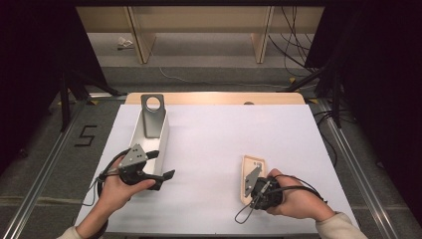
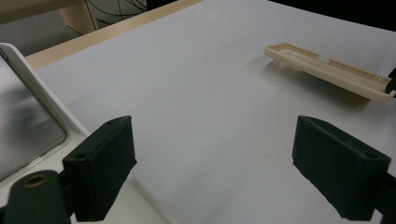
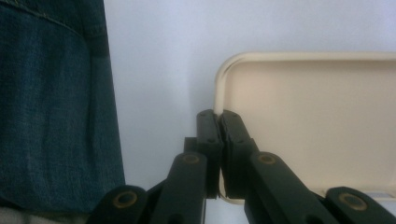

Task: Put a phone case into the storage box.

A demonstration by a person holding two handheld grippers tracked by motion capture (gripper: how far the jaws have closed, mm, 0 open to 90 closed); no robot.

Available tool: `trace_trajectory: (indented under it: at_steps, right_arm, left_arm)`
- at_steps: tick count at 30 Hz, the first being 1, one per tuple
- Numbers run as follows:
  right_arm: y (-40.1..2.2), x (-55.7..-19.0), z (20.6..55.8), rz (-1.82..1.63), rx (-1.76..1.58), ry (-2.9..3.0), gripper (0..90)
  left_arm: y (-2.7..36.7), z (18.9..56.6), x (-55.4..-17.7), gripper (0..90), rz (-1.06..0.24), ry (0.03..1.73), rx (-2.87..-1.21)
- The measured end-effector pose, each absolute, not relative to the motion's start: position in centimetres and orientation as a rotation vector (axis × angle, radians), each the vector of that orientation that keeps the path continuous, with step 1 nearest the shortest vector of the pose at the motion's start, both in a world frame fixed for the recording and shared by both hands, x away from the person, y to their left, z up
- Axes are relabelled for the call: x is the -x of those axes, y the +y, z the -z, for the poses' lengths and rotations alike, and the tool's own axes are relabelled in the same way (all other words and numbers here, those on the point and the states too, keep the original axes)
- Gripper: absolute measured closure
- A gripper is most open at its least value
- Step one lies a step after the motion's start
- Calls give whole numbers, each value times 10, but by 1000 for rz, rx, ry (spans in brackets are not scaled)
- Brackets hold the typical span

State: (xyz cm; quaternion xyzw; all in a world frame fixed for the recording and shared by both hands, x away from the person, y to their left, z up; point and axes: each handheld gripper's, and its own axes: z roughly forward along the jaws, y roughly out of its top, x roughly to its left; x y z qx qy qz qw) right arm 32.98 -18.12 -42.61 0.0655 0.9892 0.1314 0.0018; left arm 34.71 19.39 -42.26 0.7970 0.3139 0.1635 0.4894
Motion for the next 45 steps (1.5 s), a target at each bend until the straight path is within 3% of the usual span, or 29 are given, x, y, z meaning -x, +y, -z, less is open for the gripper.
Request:
trace_trajectory:
  at_steps: [18, 45]
  right_arm:
    - [-186, -340, 411, -870, -258, 2859, 881]
    - [-174, -347, 412, -1073, -216, 2809, 881]
  left_arm:
    - [195, 422, -347, 135, -403, 772, -1929]
    - [180, 397, -367, 151, -370, 803, -1886]
